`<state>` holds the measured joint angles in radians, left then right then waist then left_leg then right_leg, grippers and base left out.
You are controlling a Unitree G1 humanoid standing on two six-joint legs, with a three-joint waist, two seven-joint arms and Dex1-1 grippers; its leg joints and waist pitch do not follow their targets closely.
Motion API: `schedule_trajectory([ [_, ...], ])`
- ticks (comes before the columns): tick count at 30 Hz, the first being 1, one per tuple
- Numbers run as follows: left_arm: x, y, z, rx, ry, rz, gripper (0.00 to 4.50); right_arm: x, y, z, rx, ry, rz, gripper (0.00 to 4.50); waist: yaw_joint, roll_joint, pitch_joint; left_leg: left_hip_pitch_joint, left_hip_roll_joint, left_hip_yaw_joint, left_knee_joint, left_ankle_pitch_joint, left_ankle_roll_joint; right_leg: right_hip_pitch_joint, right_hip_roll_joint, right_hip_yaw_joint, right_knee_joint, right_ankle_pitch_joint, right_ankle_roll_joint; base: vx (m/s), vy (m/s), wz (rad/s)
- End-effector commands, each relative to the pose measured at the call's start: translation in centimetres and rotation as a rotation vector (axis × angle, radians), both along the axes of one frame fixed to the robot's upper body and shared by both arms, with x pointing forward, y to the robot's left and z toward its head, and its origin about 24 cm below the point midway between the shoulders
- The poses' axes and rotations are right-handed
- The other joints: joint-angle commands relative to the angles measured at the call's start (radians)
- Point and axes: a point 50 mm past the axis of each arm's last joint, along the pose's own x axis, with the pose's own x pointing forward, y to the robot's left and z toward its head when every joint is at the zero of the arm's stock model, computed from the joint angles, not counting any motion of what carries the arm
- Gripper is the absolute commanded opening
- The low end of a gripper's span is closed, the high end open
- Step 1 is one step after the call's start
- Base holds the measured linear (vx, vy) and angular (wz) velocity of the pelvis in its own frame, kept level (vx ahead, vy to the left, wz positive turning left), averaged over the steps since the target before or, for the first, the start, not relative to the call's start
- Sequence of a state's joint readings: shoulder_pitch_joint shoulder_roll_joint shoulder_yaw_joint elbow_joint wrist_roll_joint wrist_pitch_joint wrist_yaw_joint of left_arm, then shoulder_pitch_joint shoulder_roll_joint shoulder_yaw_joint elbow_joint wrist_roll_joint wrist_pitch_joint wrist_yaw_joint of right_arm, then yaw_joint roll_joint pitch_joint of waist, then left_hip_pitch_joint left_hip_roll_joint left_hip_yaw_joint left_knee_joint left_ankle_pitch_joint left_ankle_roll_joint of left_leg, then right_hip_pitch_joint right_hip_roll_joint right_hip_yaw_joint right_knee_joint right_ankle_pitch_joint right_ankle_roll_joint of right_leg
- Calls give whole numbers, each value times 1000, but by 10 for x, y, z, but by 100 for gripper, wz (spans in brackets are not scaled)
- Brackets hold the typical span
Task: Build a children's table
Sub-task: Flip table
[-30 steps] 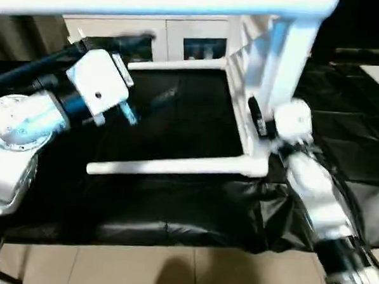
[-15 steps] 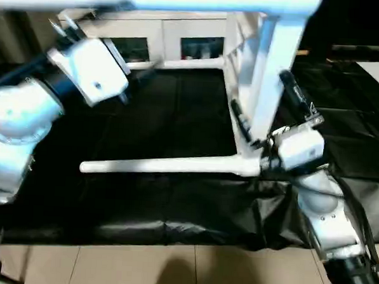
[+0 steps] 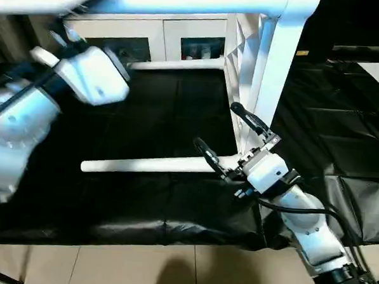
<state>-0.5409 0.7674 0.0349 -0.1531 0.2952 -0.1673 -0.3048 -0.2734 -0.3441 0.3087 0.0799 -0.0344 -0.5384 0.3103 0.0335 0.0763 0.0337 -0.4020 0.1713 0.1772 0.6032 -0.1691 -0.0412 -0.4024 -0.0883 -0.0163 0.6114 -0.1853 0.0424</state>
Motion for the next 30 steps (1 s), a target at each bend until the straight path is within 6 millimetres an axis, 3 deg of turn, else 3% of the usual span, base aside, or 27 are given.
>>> schedule_trajectory([
  [1,-1,5,8,35,-61,45,450,0,5,0,-16,19,35,445,2,0,-59,25,36,-24,-81,-389,-10,29,-26,13,-63,-140,-200,0,0,0],
  [8,11,20,11,-4,-36,126,450,1,12,-3,-17,80,91,445,3,7,-59,27,35,-24,-82,-405,-12,27,-28,13,-61,-138,-207,0,0,0],
  [13,14,23,13,-9,-55,150,450,-3,15,-1,26,115,150,445,6,3,-60,25,36,-26,-82,-397,-8,30,-30,13,-59,-118,-214,0,0,0],
  [20,18,25,12,-10,-22,143,450,-4,17,3,35,110,159,445,7,10,-60,27,37,-27,-84,-408,-17,27,-30,13,-59,-125,-210,0,0,0],
  [27,20,25,11,-10,0,124,376,-6,19,6,43,108,164,450,8,10,-59,27,37,-27,-86,-418,-24,27,-31,14,-60,-127,-210,0,0,0],
  [30,21,24,11,-1,6,116,365,-6,19,7,40,107,166,450,8,11,-59,27,37,-28,-86,-419,-26,28,-31,14,-60,-128,-207,0,0,0],
])
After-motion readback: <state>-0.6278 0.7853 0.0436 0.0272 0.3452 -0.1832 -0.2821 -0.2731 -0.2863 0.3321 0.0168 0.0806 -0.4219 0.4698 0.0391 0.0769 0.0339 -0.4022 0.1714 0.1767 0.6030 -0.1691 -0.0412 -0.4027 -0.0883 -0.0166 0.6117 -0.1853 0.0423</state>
